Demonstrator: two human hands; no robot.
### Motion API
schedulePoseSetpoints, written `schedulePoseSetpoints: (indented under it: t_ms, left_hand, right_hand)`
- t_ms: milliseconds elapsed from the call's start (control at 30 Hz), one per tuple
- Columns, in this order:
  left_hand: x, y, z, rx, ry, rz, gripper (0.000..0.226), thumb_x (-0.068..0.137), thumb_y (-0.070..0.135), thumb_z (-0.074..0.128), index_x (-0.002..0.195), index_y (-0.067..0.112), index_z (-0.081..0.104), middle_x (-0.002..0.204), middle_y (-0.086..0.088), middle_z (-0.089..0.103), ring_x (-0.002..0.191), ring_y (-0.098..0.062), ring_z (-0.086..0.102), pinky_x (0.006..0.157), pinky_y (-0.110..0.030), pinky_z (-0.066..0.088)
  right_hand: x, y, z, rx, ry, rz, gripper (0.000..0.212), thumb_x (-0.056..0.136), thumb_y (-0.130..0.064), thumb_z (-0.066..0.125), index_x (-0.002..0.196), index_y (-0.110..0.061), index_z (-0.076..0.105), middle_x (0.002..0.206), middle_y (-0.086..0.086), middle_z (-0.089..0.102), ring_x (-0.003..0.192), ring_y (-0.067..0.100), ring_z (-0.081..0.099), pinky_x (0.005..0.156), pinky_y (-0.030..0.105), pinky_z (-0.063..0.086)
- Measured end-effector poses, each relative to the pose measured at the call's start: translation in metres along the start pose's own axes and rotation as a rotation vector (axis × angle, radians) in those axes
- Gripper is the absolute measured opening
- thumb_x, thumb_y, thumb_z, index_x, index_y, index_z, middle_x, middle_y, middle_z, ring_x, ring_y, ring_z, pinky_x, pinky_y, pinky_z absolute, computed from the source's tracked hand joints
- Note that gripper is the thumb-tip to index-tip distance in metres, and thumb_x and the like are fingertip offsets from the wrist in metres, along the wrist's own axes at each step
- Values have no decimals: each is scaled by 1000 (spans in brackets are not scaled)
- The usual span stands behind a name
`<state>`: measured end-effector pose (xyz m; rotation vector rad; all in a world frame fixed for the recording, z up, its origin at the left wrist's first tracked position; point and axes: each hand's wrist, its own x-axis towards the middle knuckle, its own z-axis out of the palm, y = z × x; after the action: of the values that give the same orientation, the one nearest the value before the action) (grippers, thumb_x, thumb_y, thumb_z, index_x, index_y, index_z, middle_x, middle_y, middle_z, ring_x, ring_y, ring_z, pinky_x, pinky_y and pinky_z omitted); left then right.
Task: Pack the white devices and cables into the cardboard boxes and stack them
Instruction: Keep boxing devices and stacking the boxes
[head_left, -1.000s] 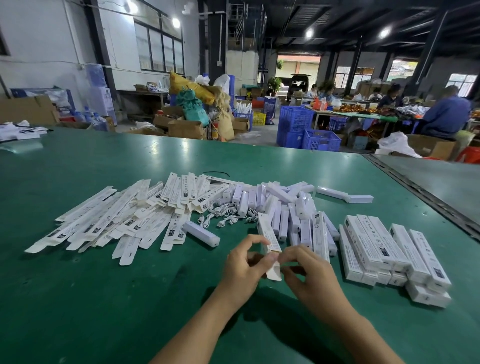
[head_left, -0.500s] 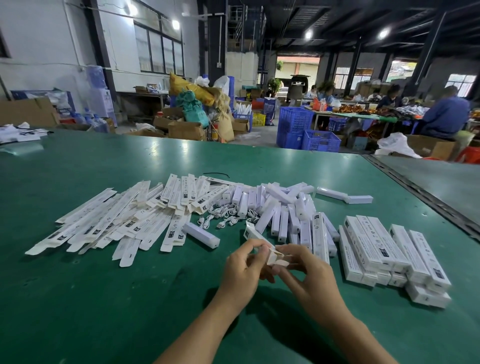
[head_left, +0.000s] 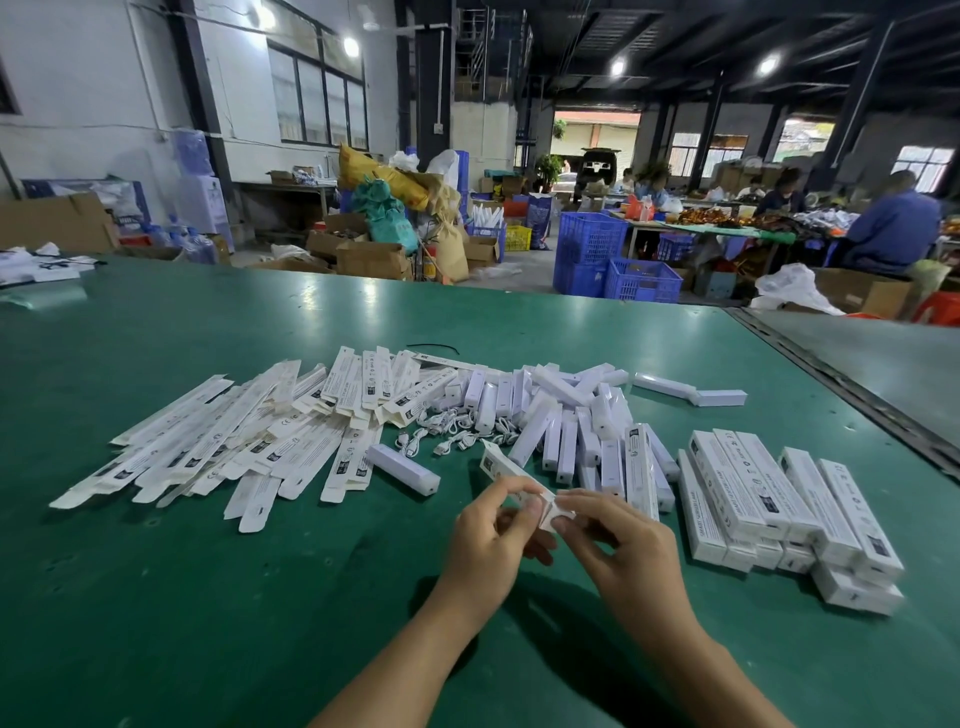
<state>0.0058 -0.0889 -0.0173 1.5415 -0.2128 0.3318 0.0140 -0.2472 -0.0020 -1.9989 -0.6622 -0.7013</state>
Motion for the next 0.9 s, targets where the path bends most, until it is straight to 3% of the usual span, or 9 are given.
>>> schedulePoseSetpoints:
  t_ms: [667, 900]
  left_hand:
    - [-2, -5, 1, 43, -12, -15, 12, 100, 32, 58, 100, 42, 65, 88, -4, 76, 77, -21, 75, 66, -27, 59]
    - [-2, -3, 0, 35, -51, -53, 13, 99, 28, 59, 97, 37, 67, 80, -2, 73, 73, -19, 73, 67, -26, 56]
  right_hand:
    - [2, -3, -5, 17, -21, -7, 17, 76, 0, 78, 89, -11, 79, 93, -11, 72, 88, -4, 67, 78, 9, 52]
    - [1, 0, -4, 109, -31, 130, 20, 77, -3, 79, 84, -22, 78, 84, -16, 72, 82, 0, 68, 74, 11, 52]
